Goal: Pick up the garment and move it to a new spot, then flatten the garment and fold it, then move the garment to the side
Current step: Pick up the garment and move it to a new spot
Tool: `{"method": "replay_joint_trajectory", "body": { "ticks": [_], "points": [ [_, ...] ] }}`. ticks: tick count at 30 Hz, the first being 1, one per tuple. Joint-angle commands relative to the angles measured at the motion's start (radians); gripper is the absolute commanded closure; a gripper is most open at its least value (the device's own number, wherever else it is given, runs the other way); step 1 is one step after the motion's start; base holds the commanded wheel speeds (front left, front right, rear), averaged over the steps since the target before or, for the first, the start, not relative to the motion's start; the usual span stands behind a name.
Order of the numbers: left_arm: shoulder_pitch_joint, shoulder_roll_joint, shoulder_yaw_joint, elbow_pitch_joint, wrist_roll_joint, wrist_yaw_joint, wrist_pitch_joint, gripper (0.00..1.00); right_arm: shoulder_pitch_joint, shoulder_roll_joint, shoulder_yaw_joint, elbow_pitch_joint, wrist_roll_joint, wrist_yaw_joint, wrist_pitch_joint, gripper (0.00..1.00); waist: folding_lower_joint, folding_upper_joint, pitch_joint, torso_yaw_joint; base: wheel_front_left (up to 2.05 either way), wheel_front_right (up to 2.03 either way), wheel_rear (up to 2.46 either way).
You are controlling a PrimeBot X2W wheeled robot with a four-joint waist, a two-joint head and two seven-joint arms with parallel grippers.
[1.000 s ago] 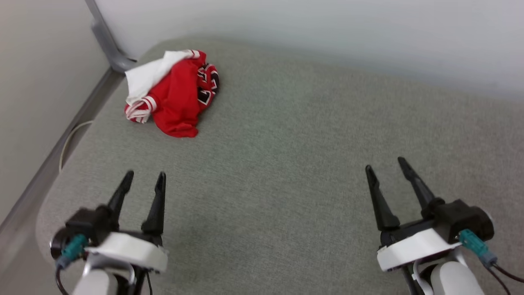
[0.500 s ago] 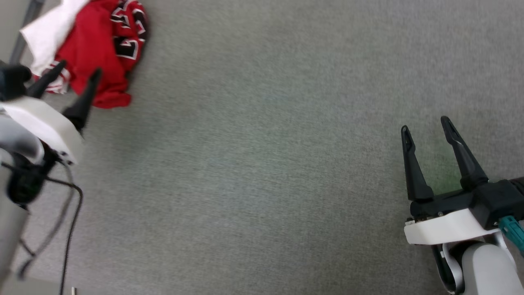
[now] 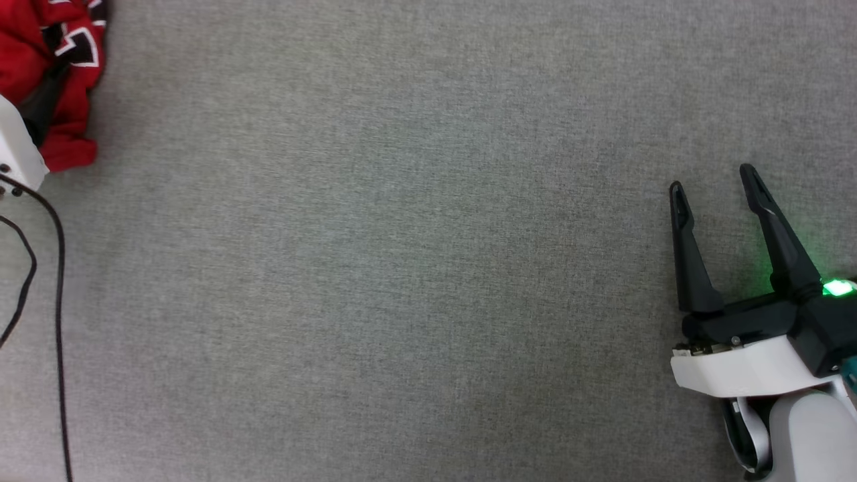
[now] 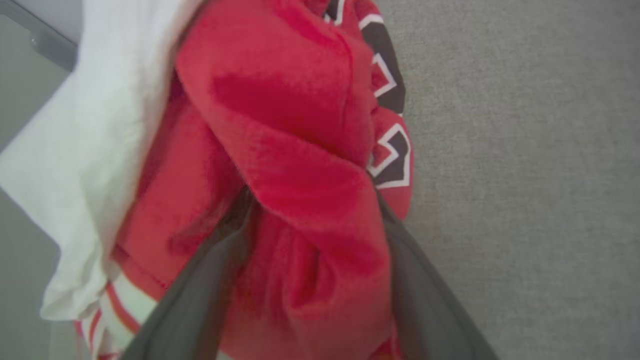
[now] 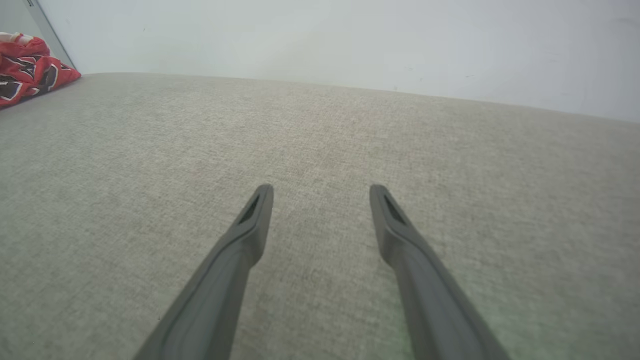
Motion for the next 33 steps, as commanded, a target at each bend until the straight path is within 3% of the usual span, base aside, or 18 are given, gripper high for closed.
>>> {"method": "replay_joint_trajectory", "body": {
  "ticks": [1,3,4,12,21,26,33],
  "points": [
    [-0.018,-0.008,-0.011,0.025,-0.006,0.001,-0.003,0.0,-0.001,0.001,-0.003,0.007,-0.003,-0.001,-0.004,0.0,-0.0002,0.0001,0.01,-0.006,0.0,0.0,0.0],
    [-0.031,-0.022,-0.035,0.064,-0.023,0.001,0.006,0.0,0.0,0.001,-0.001,0.009,-0.006,-0.001,-0.003,0.0,-0.0002,0.0001,0.013,-0.007,0.0,0.0,0.0],
    [-0.035,-0.03,-0.056,0.064,-0.032,0.001,0.006,1.0,0.001,0.002,0.0,0.011,-0.006,-0.001,-0.004,0.0,-0.0002,0.0001,0.014,-0.008,0.0,0.0,0.0],
    [-0.056,-0.014,-0.115,0.123,-0.067,0.001,-0.189,1.0,0.002,0.005,0.006,0.047,-0.004,-0.001,-0.016,0.0,-0.0002,0.0001,-0.047,-0.01,0.0,0.0,0.0],
    [-0.019,0.045,-0.138,0.128,-0.053,0.001,-0.449,1.0,0.001,0.008,0.018,0.126,0.036,-0.001,-0.037,0.0,-0.0002,0.0001,-0.236,-0.029,0.0,0.0,0.0],
    [-0.002,0.09,-0.144,0.067,0.001,0.021,-0.494,1.0,0.022,0.01,0.017,0.169,0.073,-0.001,-0.043,0.0,-0.0002,0.0001,-0.347,-0.039,0.0,0.0,0.0],
    [0.03,0.11,-0.162,-0.085,0.046,0.072,-0.489,1.0,0.029,0.01,0.022,0.198,0.123,-0.001,-0.044,0.0,-0.0002,0.0001,-0.441,-0.054,0.0,0.0,0.0]
  ]
}}
